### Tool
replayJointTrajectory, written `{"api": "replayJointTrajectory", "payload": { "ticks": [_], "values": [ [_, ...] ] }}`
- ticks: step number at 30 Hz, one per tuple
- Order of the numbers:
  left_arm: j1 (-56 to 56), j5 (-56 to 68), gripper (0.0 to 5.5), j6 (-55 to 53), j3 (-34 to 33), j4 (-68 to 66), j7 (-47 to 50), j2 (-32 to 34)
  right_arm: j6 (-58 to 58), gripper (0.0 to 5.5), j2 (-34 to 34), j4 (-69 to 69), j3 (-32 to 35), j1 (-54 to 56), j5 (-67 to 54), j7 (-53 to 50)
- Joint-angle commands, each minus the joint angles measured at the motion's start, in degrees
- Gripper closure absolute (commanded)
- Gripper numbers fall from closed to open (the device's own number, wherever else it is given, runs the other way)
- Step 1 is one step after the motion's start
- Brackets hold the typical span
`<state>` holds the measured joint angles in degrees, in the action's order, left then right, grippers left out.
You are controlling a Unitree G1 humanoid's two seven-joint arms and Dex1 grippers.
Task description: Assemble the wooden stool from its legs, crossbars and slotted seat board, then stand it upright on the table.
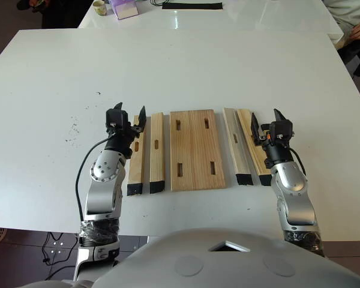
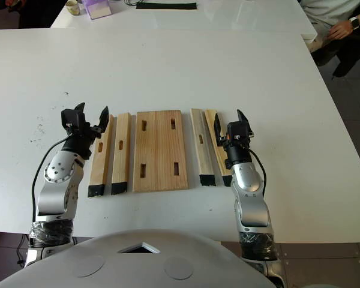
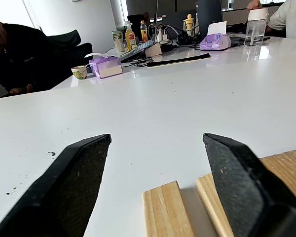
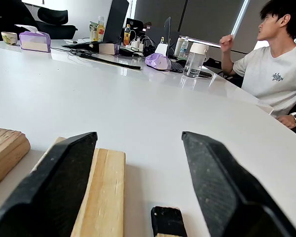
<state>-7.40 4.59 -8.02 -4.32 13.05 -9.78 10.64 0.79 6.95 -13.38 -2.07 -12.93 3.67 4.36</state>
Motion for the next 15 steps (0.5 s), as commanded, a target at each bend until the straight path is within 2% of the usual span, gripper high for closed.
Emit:
{"api": "replayJointTrajectory", "payload": {
  "ticks": [1, 15],
  "values": [
    [-0.4, -0.4, 2.02, -0.7, 0.1, 0.8, 0.3, 0.1, 0.8, 2.32, -0.2, -0.4, 0.4, 0.9, -0.3, -0.1],
    [-1.8, 1.6, 2.02, -4.2, -0.2, 3.2, 0.8, -1.4, 3.0, 2.32, 0.4, -1.7, 1.9, 0.8, -2.0, 0.7]
  ]
}}
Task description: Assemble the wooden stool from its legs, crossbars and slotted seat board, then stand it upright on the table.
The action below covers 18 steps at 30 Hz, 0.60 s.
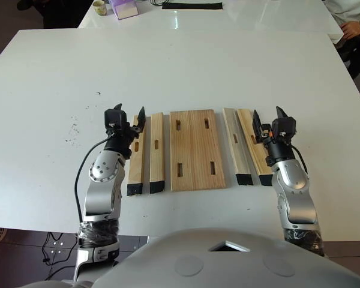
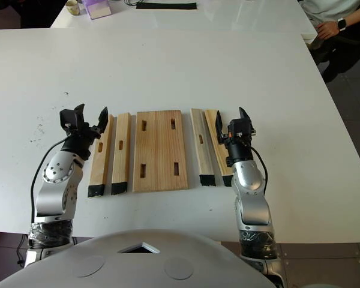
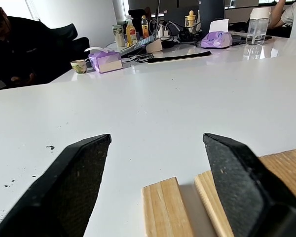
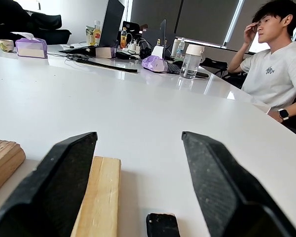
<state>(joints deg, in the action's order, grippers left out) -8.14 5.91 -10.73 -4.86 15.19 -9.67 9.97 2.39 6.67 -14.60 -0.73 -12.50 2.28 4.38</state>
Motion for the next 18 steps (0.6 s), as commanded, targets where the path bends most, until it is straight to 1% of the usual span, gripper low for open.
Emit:
{"api": "replayJointTrajectory", "payload": {
  "ticks": [1, 6, 15, 18],
  "values": [
    [-1.1, 0.3, 2.02, -1.6, 0.2, 1.0, 0.7, -0.8, 1.5, 2.32, 0.8, -0.6, 0.6, 0.4, -0.5, 0.8],
    [-0.2, 0.9, 2.02, -2.2, -1.7, 0.2, 0.4, 0.0, 1.2, 2.32, 0.8, -0.2, 1.0, 0.1, 0.5, 0.2],
    [-1.0, 0.0, 2.02, -2.3, -0.8, 0.8, -0.3, 1.0, 1.1, 2.32, 0.8, -1.0, 0.8, -0.6, 2.0, -0.4],
    [-1.1, 0.3, 2.02, -3.1, -2.1, 1.4, -0.8, 2.3, 1.2, 2.32, 0.7, -2.4, 1.5, -1.3, 2.1, -0.9]
  ]
}}
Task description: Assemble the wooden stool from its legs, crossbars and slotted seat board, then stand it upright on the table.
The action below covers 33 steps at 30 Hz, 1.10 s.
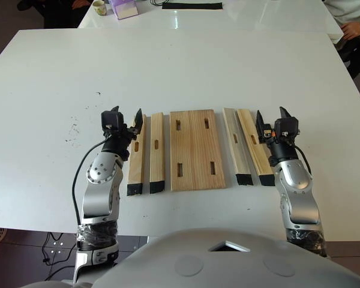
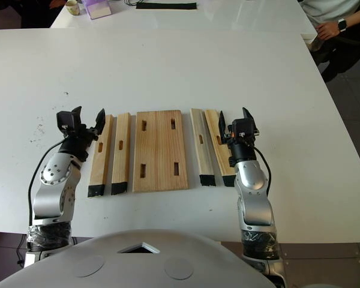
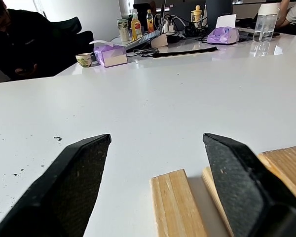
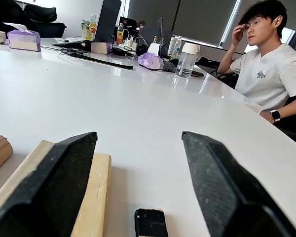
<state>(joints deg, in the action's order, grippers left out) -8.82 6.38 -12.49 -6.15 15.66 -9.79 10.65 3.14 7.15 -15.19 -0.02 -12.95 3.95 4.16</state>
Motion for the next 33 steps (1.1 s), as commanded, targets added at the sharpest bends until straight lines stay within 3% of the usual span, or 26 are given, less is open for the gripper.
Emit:
{"api": "replayJointTrajectory", "payload": {
  "ticks": [1, 17, 19, 23, 26, 29, 33],
  "values": [
    [-0.1, 0.0, 2.02, -1.8, -1.1, 1.0, -1.0, 2.3, 0.6, 2.32, 0.0, -2.4, 1.0, -1.2, 0.4, -1.0],
    [-0.7, 0.8, 2.02, -4.5, 0.0, 1.7, -5.2, 5.5, 0.2, 2.32, -1.7, -2.9, -0.1, -2.6, 1.4, -2.7],
    [-2.8, 2.2, 2.02, -5.0, -2.2, 2.4, -10.6, 10.7, -0.2, 2.32, -2.3, -3.7, 0.2, -4.1, 1.5, -3.5],
    [-0.8, 8.4, 2.02, -10.7, -12.7, -2.3, -25.4, 28.0, -1.2, 2.32, -5.3, -8.1, 0.4, -10.2, 2.6, -7.4],
    [3.2, 11.6, 2.02, -17.9, -13.0, -3.7, -33.8, 37.8, -3.3, 2.32, -9.1, -11.0, -0.2, -16.1, 4.2, -12.1],
    [0.0, 16.9, 2.02, -25.2, -11.5, 3.1, -40.0, 41.6, -5.1, 2.32, -12.1, -11.2, -1.4, -19.0, 5.7, -15.5],
    [-5.9, 20.1, 2.02, -29.6, -12.6, 8.5, -40.1, 40.2, -5.0, 2.32, -12.8, -12.0, -2.5, -18.9, 6.6, -15.9]
  ]
}}
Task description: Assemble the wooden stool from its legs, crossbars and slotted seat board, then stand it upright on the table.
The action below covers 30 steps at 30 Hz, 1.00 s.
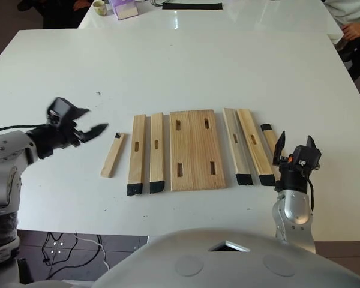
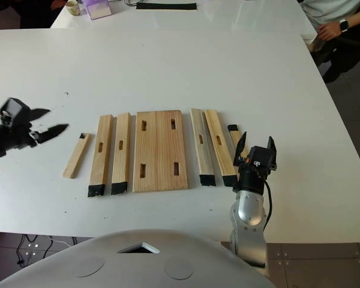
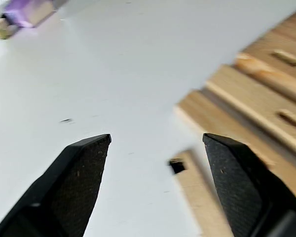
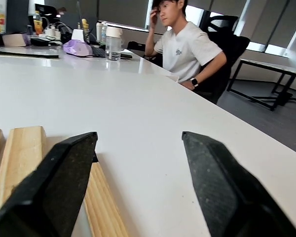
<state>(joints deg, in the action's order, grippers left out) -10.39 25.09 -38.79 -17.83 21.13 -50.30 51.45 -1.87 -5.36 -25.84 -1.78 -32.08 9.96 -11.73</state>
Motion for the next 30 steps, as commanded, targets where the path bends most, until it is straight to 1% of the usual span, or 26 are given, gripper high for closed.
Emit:
{"api": "replayJointTrajectory", "payload": {
  "ticks": [1, 6, 10, 15, 19, 23, 29, 30],
  "values": [
    [-5.5, 1.1, 2.02, -3.1, -1.3, 2.9, 1.0, -1.0, 0.3, 2.32, -0.1, -2.1, -0.4, 0.0, 0.5, 0.2],
    [-8.7, -0.1, 2.02, -3.3, -3.4, 2.9, 5.4, -3.8, 1.4, 2.32, 1.3, -4.1, 1.6, -0.8, -0.6, 1.7],
    [-13.8, -0.8, 2.02, -2.9, -3.8, 5.1, 8.0, -6.1, 2.1, 2.32, 1.6, -4.9, 2.1, -0.9, -0.9, 2.6],
    [-17.2, -4.0, 2.02, 0.4, -2.4, 0.8, 8.9, -7.2, 3.8, 2.32, 2.0, -6.5, 2.2, -0.7, -0.9, 3.8],
    [-21.4, -5.3, 2.02, 2.7, -0.8, 0.2, 10.6, -11.0, 6.0, 2.32, 3.6, -7.7, 3.7, 1.0, -1.9, 5.9],
    [-23.8, -5.7, 2.02, 3.4, 1.4, 0.6, 13.3, -15.1, 8.1, 2.32, 4.9, -8.7, 3.6, 2.3, -2.0, 7.7],
    [-21.4, -6.7, 2.02, 3.0, 5.6, -1.6, 20.3, -21.6, 10.5, 2.32, 7.1, -7.9, 5.0, 6.2, -3.1, 10.4],
    [-20.8, -5.8, 2.17, 2.4, 5.6, -2.1, 21.1, -22.9, 10.8, 2.35, 7.4, -7.6, 5.0, 6.9, -3.2, 10.7]
  ]
}}
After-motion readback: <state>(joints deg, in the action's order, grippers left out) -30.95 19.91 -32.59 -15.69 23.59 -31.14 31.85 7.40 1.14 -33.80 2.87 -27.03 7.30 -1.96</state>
